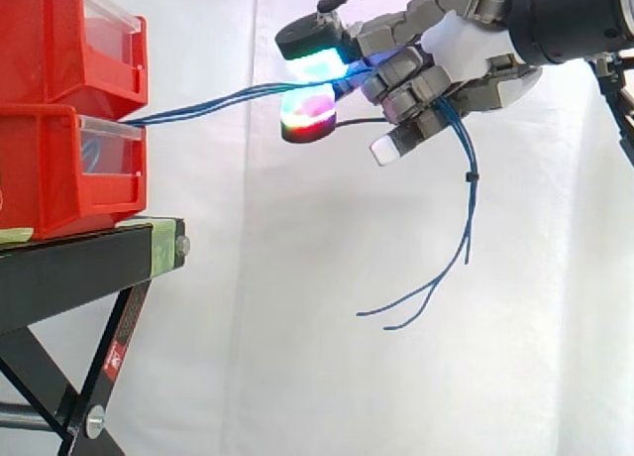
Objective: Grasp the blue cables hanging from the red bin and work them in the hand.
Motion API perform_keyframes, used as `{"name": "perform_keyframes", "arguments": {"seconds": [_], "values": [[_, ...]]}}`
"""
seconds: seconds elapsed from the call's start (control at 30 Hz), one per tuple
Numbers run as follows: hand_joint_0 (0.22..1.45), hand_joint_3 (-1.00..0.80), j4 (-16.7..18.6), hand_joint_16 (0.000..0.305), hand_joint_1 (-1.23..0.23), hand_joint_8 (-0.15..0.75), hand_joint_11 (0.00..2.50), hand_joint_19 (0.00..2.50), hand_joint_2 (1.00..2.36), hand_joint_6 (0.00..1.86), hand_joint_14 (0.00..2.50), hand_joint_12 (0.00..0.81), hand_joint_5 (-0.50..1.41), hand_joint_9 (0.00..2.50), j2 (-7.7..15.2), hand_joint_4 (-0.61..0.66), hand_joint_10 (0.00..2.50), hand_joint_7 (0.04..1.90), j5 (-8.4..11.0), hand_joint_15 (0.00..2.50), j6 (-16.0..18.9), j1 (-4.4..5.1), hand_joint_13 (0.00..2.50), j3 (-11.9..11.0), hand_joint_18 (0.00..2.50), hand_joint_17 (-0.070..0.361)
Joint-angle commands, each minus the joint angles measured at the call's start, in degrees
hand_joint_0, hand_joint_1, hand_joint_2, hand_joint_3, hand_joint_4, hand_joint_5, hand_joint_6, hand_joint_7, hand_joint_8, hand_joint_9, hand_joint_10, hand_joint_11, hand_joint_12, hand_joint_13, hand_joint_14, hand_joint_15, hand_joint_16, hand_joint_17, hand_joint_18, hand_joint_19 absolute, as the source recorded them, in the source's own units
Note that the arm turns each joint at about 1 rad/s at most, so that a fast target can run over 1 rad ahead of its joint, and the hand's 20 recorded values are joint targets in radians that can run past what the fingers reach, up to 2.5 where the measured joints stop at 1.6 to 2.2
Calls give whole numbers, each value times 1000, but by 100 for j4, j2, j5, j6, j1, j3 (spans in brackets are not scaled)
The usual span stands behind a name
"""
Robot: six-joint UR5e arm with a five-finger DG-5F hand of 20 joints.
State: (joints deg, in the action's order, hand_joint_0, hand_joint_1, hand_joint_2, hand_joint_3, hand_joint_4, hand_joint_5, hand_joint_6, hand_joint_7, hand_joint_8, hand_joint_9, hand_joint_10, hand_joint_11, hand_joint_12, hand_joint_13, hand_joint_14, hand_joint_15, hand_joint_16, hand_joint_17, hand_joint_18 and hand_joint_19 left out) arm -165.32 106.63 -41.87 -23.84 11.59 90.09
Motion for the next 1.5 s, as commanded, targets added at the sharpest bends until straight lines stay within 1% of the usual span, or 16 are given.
{"name": "perform_keyframes", "arguments": {"seconds": [0.0, 0.07, 0.13, 0.23, 0.4, 0.47, 0.5, 0.63, 0.7, 0.77, 0.87, 1.0, 1.1, 1.23, 1.43, 1.47], "values": [[913, -420, 53, 54, -533, 453, 2500, 776, 1017, 5, 2500, 576, 282, 579, -2, 295, 2500, 1345, 12, 1875, -15, 10, 925, 0, 1035, 122], [892, -489, 53, 54, -544, 447, 2500, 812, 1018, 6, 2500, 576, 280, 576, 7, 286, 2500, 1351, -5, 1886, -15, 19, 922, 0, 1028, 121], [871, -575, 53, 53, -545, 452, 2500, 809, 1017, 5, 2500, 577, 278, 579, 7, 282, 2500, 1360, -5, 1888, -15, 10, 925, 0, 1028, 119], [852, -676, 26, 54, -545, 449, 2500, 791, 1014, 4, 2500, 577, 279, 580, 7, 280, 2500, 1359, -14, 1898, -6, 28, 927, 0, 1033, 121], [819, -782, -167, 55, -554, 453, 2500, 782, 1009, 2, 2500, 577, 282, 587, -2, 278, 2500, 1380, -49, 1884, 2, 37, 933, 0, 1045, 123], [811, -779, -237, 55, -555, 455, 2500, 770, 1009, 2, 2500, 581, 282, 589, -2, 283, 2500, 1383, -85, 1912, 29, 54, 935, 0, 1046, 124], [809, -760, -246, 55, -558, 450, 2500, 768, 1010, 2, 2500, 577, 284, 588, -2, 283, 2500, 1387, -111, 1878, 38, 54, 935, 0, 1046, 124], [849, -616, -255, 54, -595, 457, 2500, 778, 1014, 1, 2500, 579, 285, 587, -2, 274, 2500, 1395, -190, 1910, 46, 72, 927, 0, 1041, 122], [861, -518, -255, 54, -615, 456, 2500, 789, 1017, 0, 2500, 578, 285, 582, -2, 274, 2500, 1402, -190, 1899, 46, 72, 925, 0, 1040, 123], [869, -482, -237, 54, -622, 455, 2500, 796, 1017, 3, 2500, 577, 284, 580, -2, 274, 2500, 1400, -190, 1908, 38, 72, 924, 0, 1037, 121], [878, -516, -237, 53, -622, 452, 2500, 789, 1016, 13, 2500, 577, 283, 577, -2, 277, 2500, 1396, -190, 1898, 38, 72, 923, 0, 1038, 120], [875, -616, -237, 54, -619, 454, 2500, 786, 1014, 28, 2500, 575, 279, 579, -2, 273, 2500, 1388, -190, 1883, 46, 72, 925, 0, 1043, 122], [864, -628, -228, 54, -619, 450, 2500, 787, 1014, 31, 2500, 575, 280, 577, -2, 280, 2500, 1380, -190, 1885, 46, 72, 927, 0, 1045, 122], [859, -631, -202, 54, -619, 450, 2500, 784, 1014, 36, 2500, 575, 278, 578, -2, 280, 2500, 1383, -190, 1885, 143, 81, 928, -9, 1047, 122], [856, -643, -202, 54, -618, 450, 2500, 789, 1014, 36, 2500, 574, 278, 578, -2, 278, 2500, 1382, -190, 1882, 626, 177, 927, 0, 1046, 121], [855, -641, -202, 54, -618, 449, 2500, 784, 1014, 36, 2500, 578, 277, 578, -2, 275, 2500, 1388, -190, 1905, 662, 195, 929, 0, 1049, 122]]}}
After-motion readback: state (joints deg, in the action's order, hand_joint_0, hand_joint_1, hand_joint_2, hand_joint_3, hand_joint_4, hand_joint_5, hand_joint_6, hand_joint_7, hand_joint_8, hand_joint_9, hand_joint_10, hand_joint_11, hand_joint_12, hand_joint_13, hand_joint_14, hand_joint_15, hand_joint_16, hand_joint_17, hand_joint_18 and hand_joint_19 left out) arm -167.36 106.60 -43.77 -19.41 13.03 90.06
